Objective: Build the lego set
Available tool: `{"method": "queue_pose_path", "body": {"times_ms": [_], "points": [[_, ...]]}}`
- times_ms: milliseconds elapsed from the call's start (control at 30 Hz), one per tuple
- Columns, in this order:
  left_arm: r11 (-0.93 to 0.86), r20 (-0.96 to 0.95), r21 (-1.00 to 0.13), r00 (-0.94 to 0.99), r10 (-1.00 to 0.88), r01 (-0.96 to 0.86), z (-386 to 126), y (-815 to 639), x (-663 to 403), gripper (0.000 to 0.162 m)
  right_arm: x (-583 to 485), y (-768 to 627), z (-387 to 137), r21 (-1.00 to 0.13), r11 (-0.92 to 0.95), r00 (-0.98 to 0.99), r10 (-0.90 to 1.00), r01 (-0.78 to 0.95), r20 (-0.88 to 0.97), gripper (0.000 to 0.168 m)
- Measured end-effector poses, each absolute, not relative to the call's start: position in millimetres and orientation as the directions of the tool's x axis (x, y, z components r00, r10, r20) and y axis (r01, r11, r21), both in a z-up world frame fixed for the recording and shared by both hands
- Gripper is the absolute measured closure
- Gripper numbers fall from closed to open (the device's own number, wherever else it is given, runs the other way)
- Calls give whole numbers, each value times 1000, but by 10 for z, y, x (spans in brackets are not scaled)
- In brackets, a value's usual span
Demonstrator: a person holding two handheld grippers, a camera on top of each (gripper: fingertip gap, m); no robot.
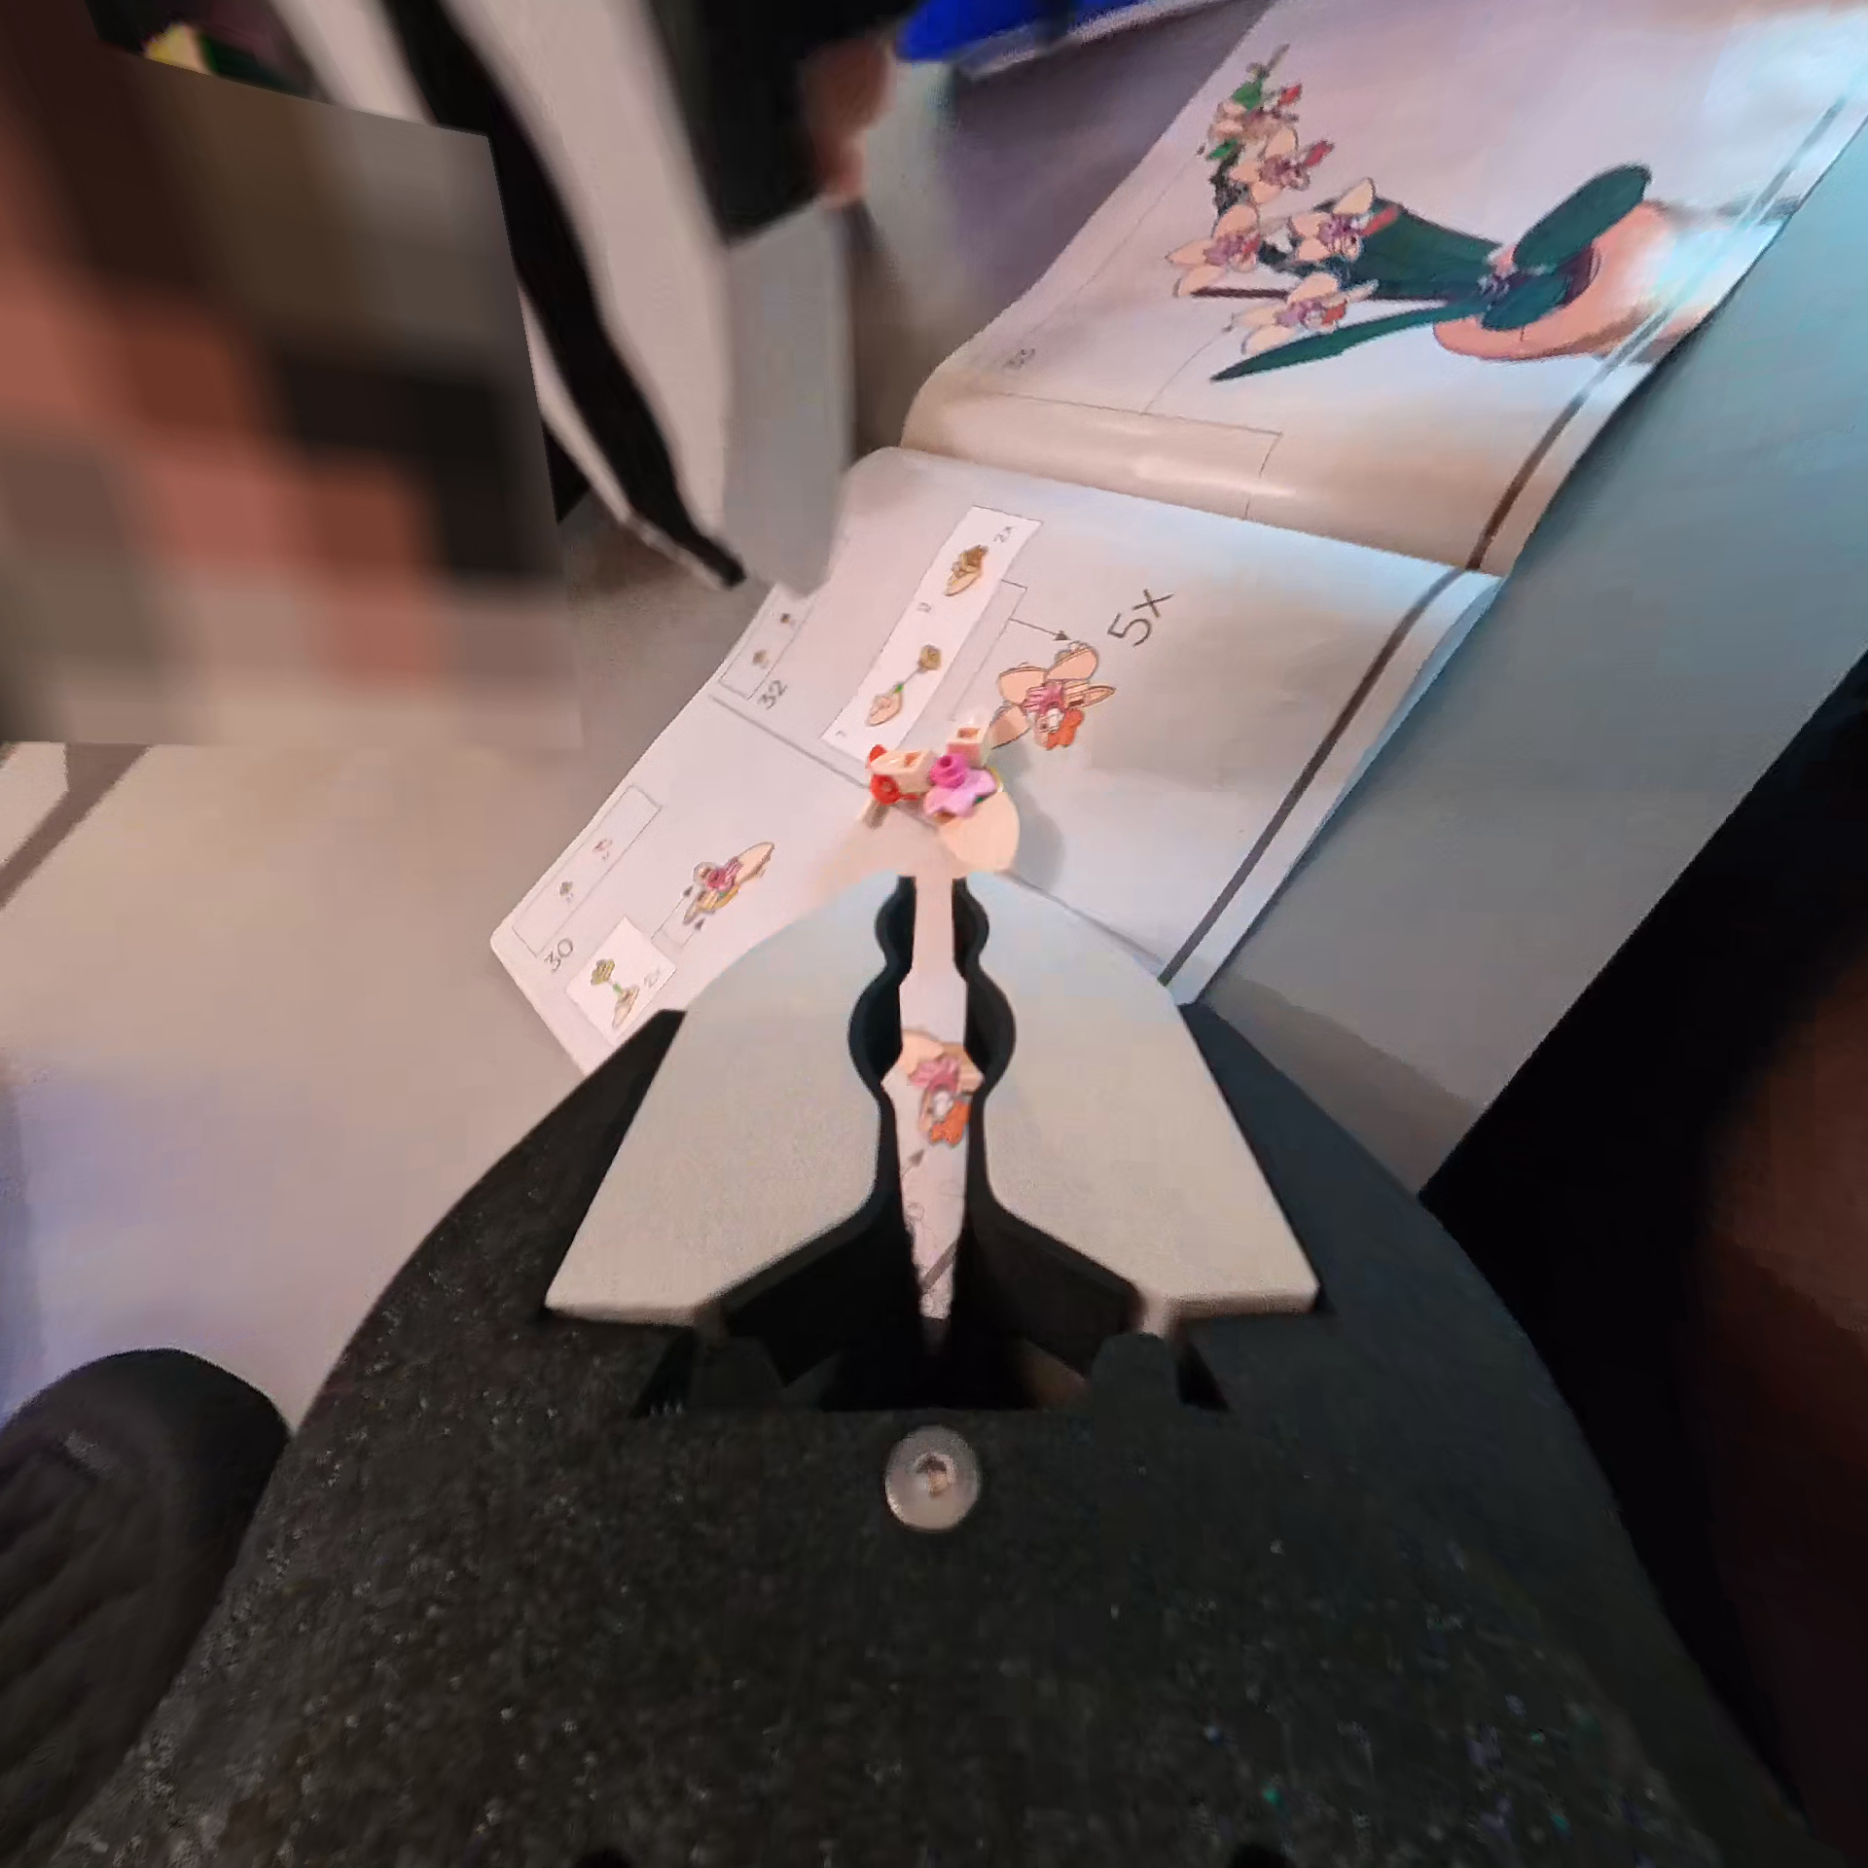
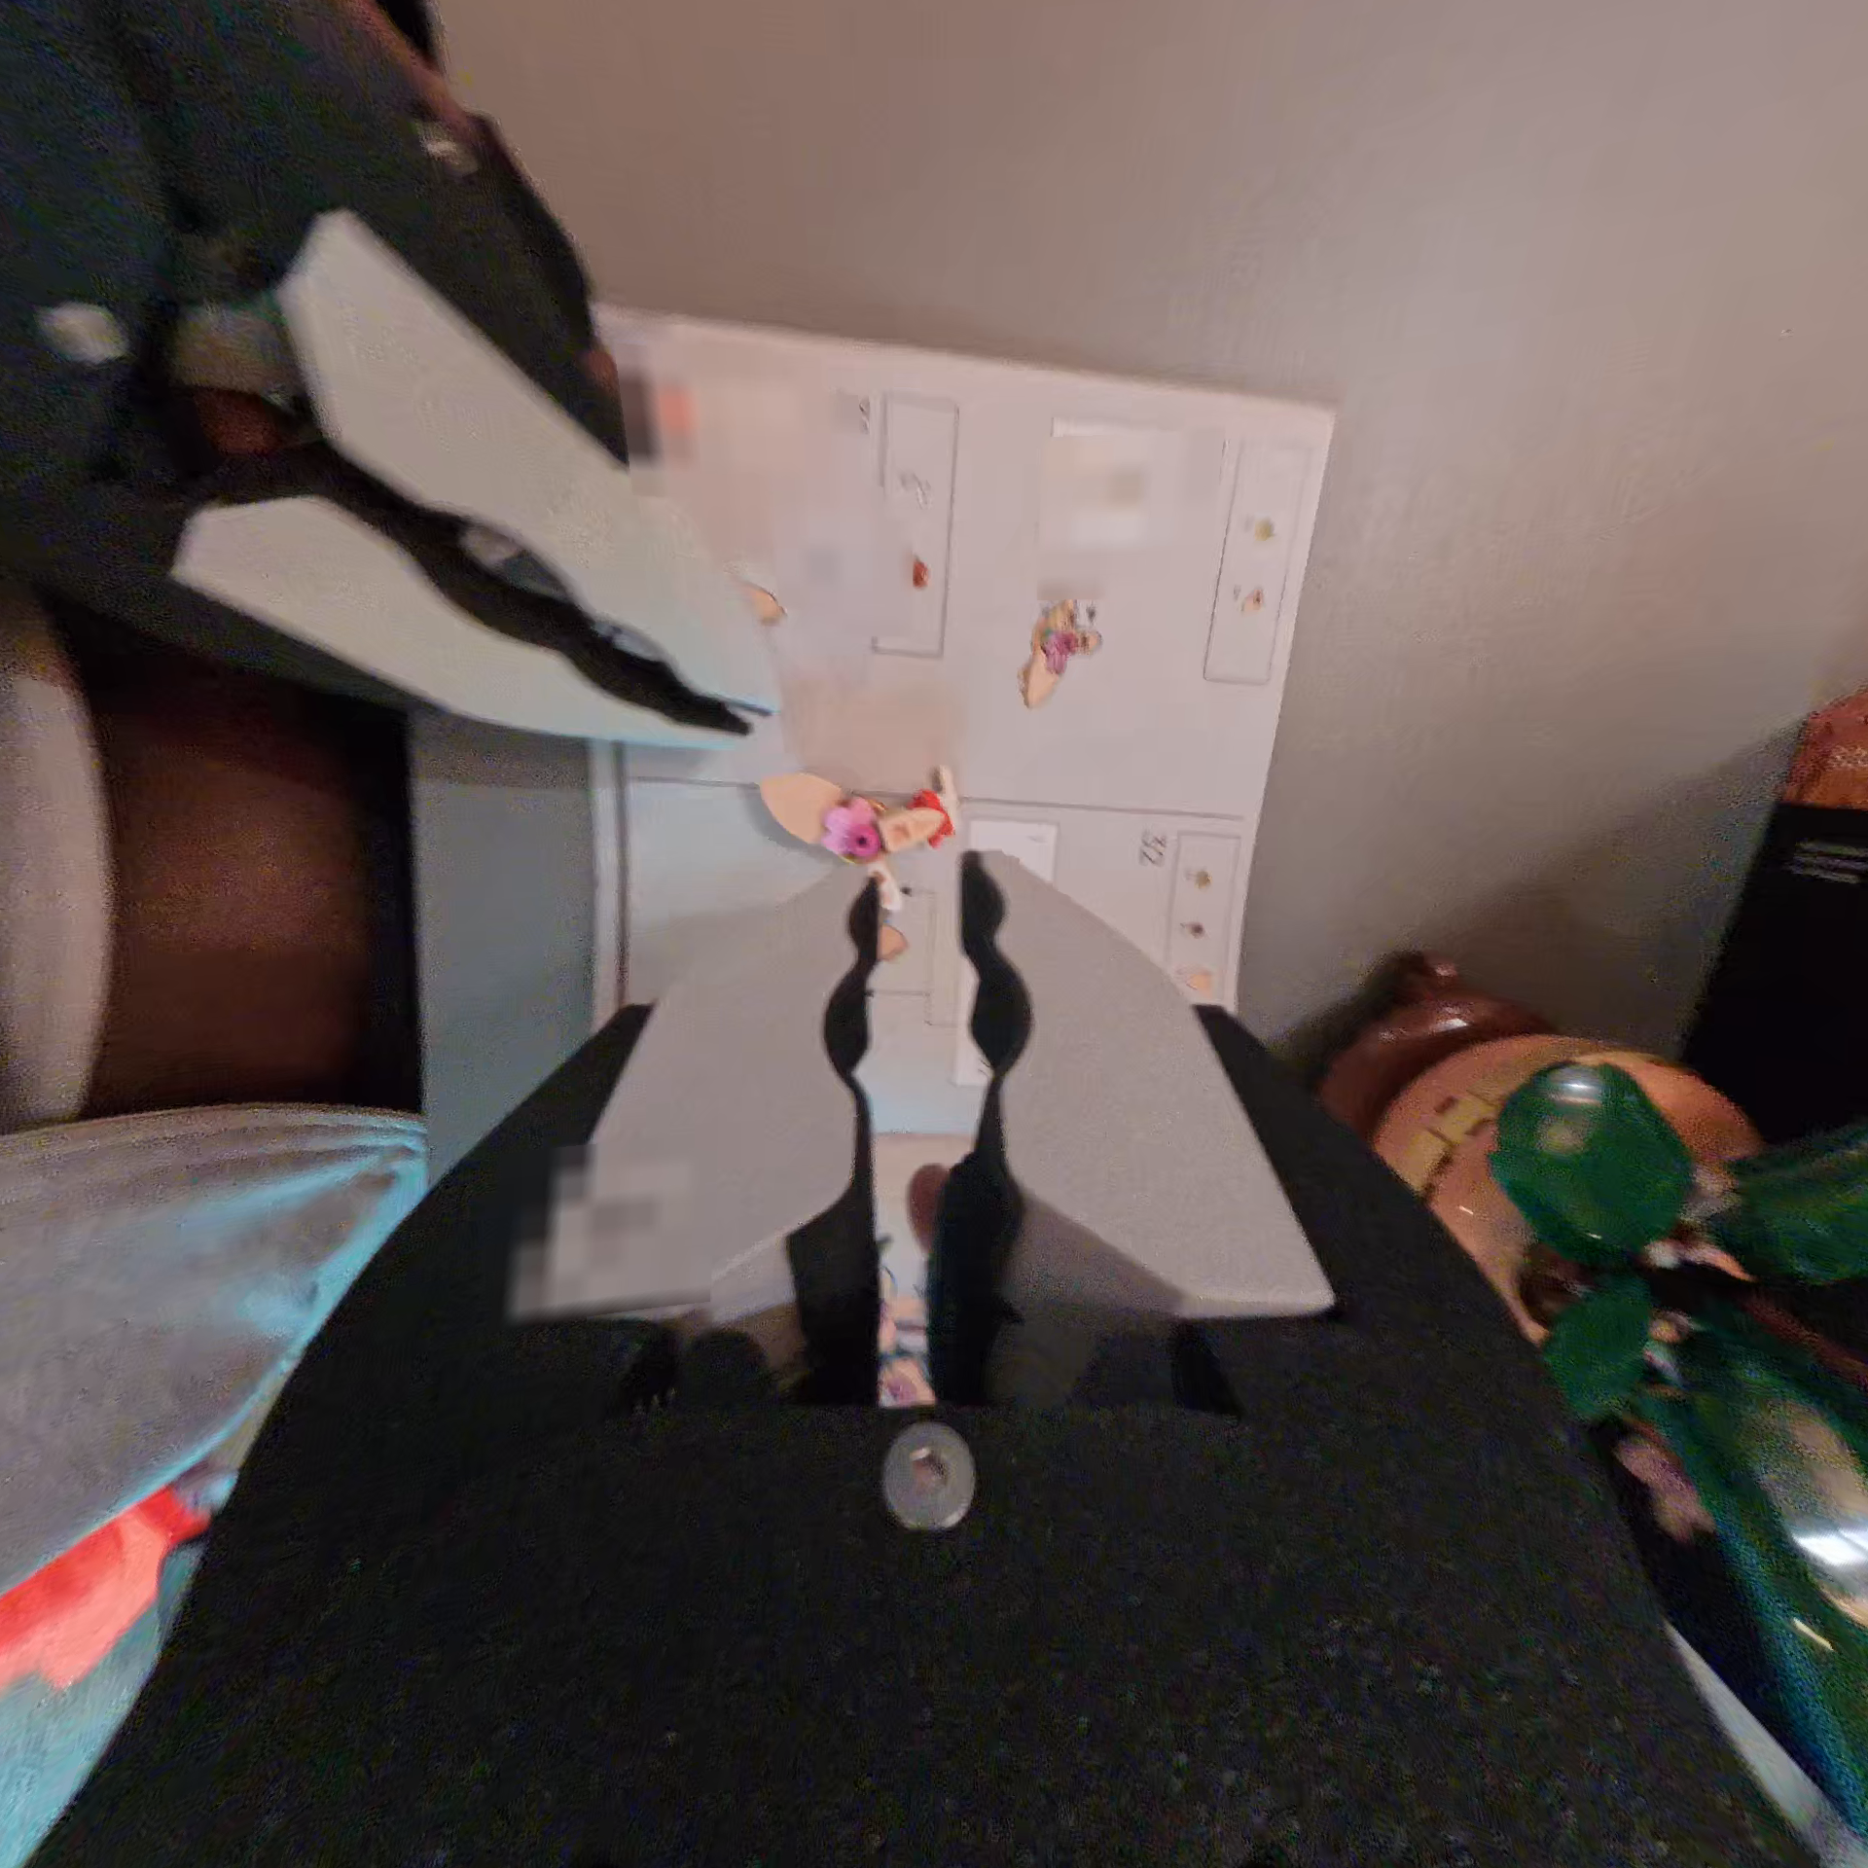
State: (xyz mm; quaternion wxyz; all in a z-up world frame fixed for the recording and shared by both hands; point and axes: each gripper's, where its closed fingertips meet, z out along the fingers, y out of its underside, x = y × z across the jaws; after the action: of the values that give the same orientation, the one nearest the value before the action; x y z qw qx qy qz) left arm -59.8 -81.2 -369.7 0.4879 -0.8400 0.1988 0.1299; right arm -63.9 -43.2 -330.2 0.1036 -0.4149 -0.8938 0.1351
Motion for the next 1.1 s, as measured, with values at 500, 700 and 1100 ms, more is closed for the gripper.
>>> {"method": "queue_pose_path", "body": {"times_ms": [500,700,1100], "points": [[-512,62,-847,930,-362,-143,-3601,-767,-464,121,-448,-335,-3840,-563,634,-728,681,530,82,140],[-592,32,-782,936,-350,-194,-3777,-661,-541,126,-461,-450,-3920,-587,470,-611,789,660,-55,162],[-591,-49,-733,892,-449,-337,-3915,-695,-587,140,-373,-626,-3825,-639,370,-559,821,675,-115,147]]}}
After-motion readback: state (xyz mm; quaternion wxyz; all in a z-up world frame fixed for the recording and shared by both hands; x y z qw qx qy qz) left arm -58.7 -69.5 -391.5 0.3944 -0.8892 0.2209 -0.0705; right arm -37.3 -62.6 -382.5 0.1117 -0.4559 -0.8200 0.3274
